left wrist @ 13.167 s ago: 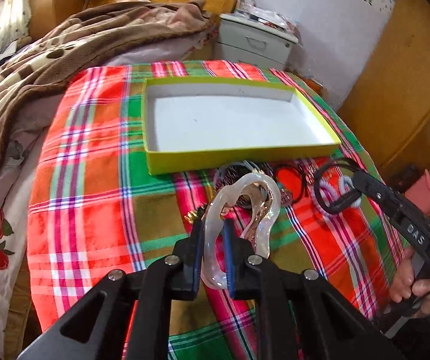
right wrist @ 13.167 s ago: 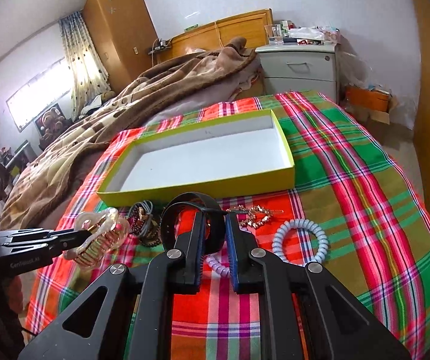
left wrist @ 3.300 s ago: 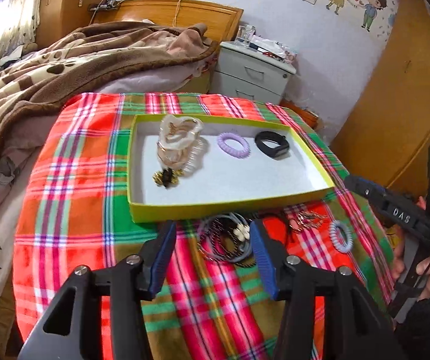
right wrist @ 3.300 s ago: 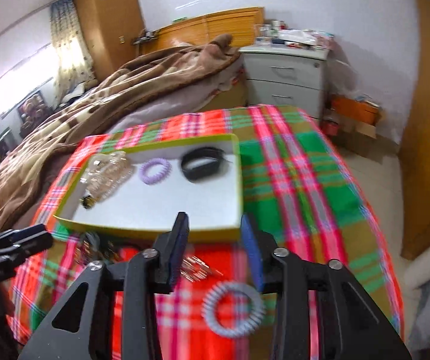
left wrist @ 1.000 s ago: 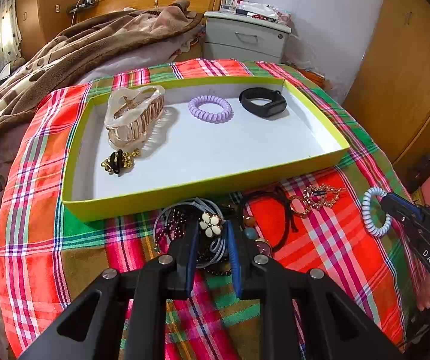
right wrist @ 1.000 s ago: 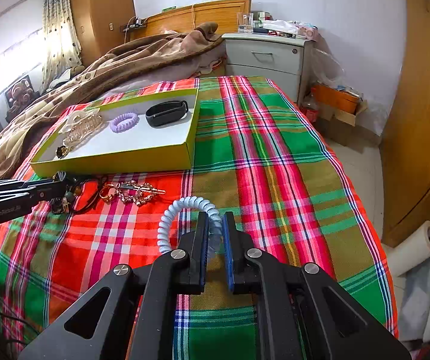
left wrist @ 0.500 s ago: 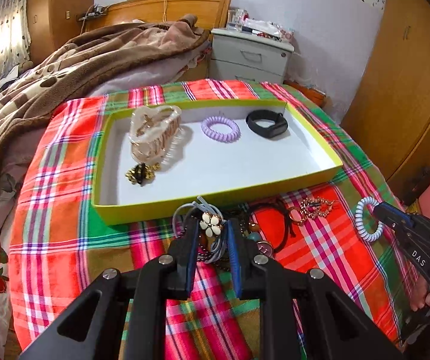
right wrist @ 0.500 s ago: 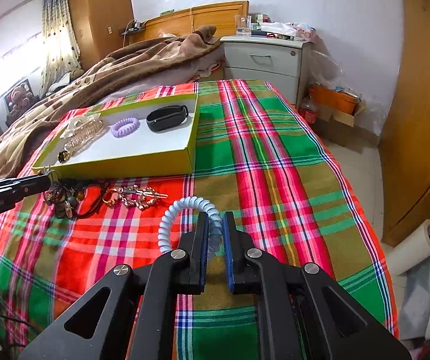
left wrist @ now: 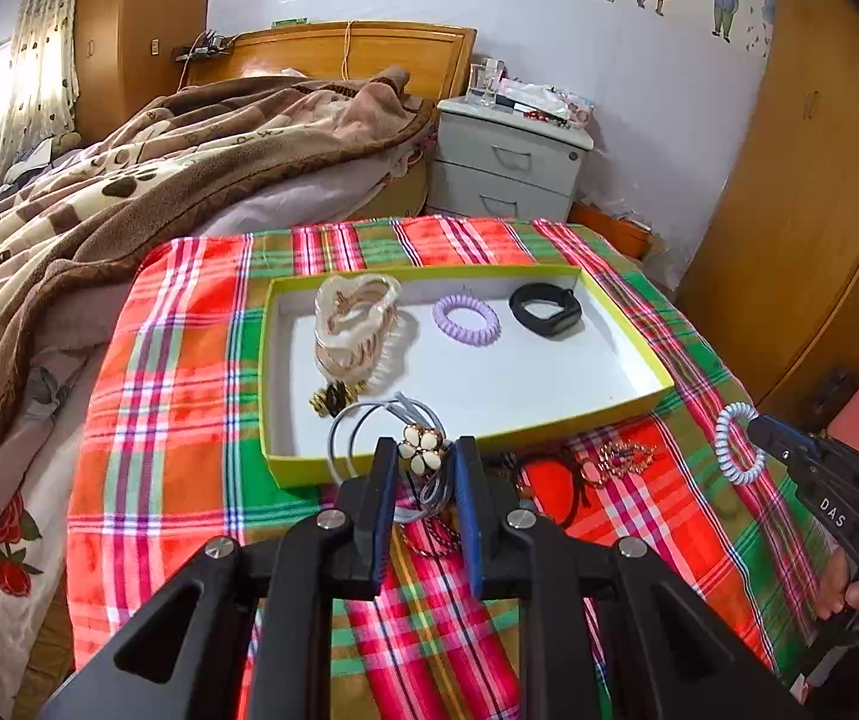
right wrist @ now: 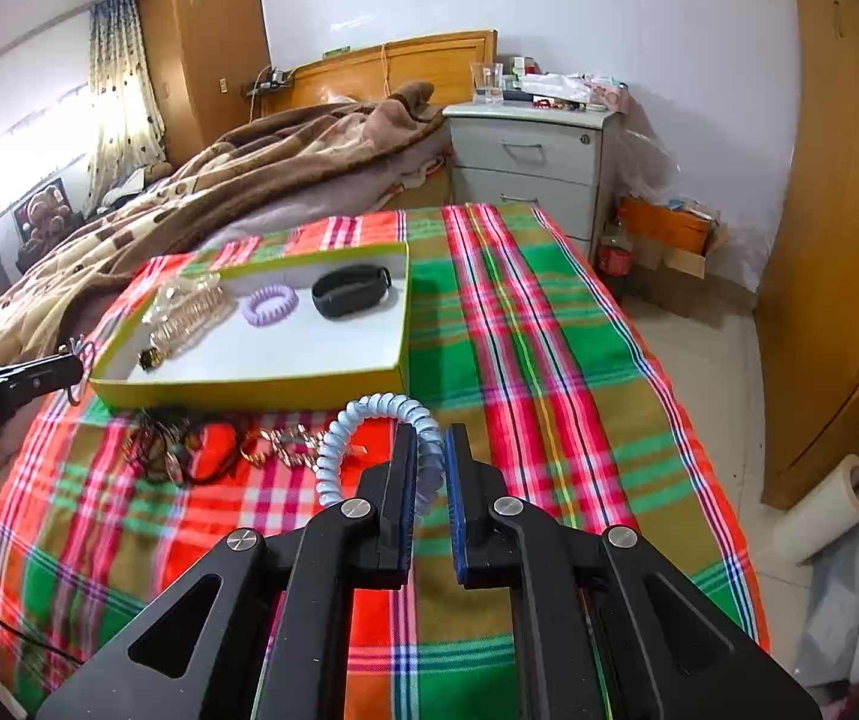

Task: Organize jewelry
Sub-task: 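Carry the light-blue hair tie and flower bundle over the box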

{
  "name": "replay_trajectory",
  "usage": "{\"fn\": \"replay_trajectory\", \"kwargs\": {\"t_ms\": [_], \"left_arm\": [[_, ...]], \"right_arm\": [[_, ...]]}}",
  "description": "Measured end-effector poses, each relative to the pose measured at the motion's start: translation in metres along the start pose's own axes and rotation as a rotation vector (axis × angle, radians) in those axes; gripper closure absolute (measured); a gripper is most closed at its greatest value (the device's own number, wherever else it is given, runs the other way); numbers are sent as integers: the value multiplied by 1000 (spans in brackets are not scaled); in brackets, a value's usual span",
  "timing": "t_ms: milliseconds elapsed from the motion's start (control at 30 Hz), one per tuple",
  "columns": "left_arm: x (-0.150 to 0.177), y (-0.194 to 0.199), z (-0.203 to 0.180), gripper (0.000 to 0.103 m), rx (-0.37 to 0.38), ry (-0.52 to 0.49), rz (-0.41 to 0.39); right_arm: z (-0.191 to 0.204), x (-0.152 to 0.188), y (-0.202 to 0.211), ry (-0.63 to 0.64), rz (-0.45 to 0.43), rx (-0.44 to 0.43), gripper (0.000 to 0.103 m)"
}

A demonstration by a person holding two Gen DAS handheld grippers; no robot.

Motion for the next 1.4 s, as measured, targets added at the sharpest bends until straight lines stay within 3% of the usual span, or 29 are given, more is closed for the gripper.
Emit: {"fn": "replay_trajectory", "kwargs": {"t_ms": [267,567,1100,1400], "left_arm": [[-27,-6,4,83,23,-24,-4],[-52,-37,1,83,45,-46,20],[-61,-105,10,83,50,-37,122],[-56,-122,16,83,34,-38,156]], "right_arm": [[20,-35,-9,16,-20,-28,93],[36,-64,-50,14,29,-52,93],[57,-67,-117,68,155,-58,93],[63,-64,-128,130,158,-1,93]]}}
Point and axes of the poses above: each gripper's, at about its wrist camera, not at the fingertips, and y roughly against the way its jaws point, z to its left, x to its underside, the point moved 2 cm from there along -y, roughly the way its jaws point, and after that the axes turned 11 degrees about x, right-handed, at the moved point
